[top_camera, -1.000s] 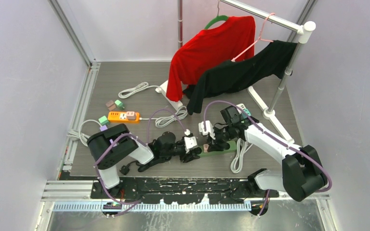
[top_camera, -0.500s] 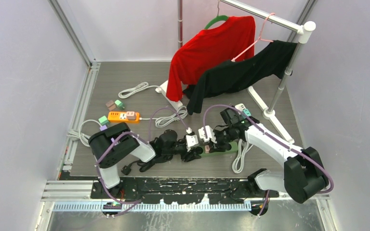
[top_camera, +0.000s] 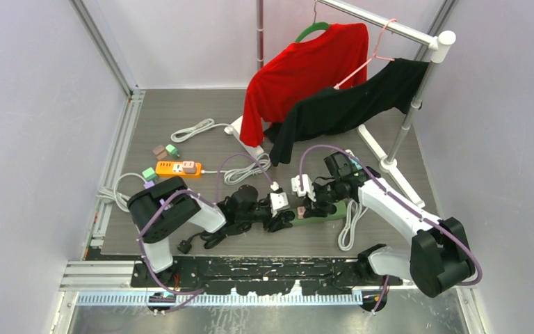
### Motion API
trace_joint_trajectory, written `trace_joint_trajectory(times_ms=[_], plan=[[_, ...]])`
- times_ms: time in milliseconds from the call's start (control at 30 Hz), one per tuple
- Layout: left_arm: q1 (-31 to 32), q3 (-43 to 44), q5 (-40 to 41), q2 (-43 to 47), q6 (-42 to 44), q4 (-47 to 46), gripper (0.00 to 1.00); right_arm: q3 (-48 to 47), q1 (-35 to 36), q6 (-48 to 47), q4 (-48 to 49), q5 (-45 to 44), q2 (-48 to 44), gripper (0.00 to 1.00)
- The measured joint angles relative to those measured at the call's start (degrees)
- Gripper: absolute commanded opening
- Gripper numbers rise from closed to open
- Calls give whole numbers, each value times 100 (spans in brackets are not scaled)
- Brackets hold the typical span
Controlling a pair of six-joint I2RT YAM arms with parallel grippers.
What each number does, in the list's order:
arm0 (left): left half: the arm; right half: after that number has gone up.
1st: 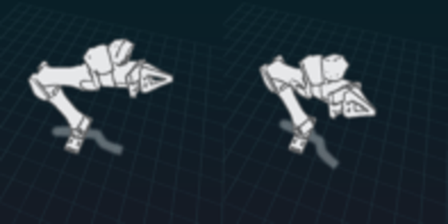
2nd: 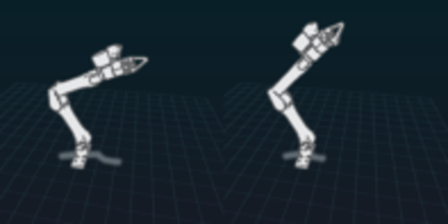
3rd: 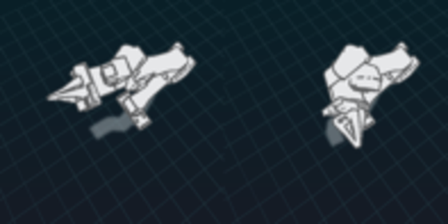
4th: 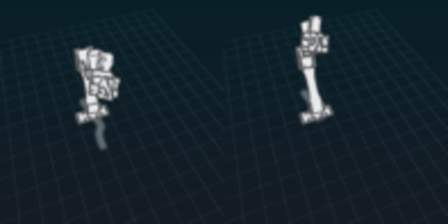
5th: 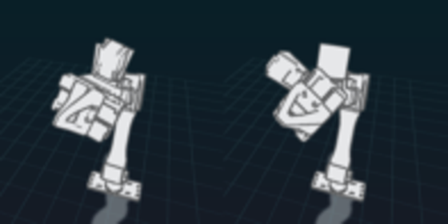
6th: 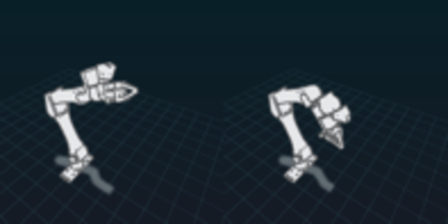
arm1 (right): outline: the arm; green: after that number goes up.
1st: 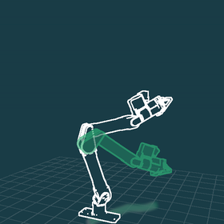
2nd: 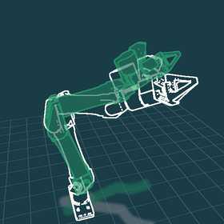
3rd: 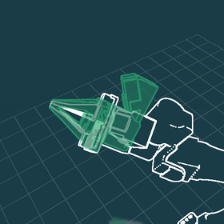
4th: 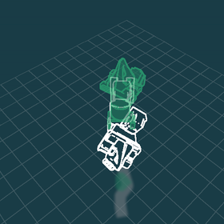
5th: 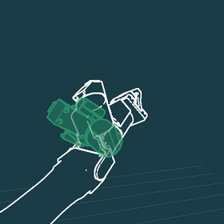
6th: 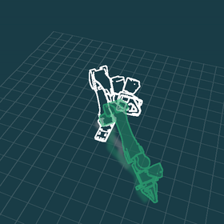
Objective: Pull the plug off the socket
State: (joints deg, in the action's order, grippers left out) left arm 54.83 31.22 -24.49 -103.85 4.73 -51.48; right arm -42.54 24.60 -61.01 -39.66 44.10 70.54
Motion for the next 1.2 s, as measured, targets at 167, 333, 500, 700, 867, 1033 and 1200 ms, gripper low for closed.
trace_joint_trajectory(times_ms=[167, 333, 500, 700, 867, 1033, 1200], plan=[[22, 70, -4, 0, 0, 122, 0, 0, 48, -345, -140, 17, -68, 1], [28, 144, -17, 17, 33, 358, 0, 0, 352, -426, -125, -315, -55, 1], [26, 188, -15, 68, 46, 560, 0, -46, 435, 61, -31, -466, 13, 1], [7, 197, -11, 114, 24, 629, 0, -107, 170, 413, 0, -262, 55, 1], [-7, 256, -17, 111, 11, 610, 0, -107, -87, 168, -103, 39, -9, 1], [-7, 374, -74, 111, 13, 855, 0, -105, -4, -328, -245, 72, -31, 1], [-9, 439, -83, 111, 15, 1067, 0, -105, 245, -365, -197, -197, 24, 1]])
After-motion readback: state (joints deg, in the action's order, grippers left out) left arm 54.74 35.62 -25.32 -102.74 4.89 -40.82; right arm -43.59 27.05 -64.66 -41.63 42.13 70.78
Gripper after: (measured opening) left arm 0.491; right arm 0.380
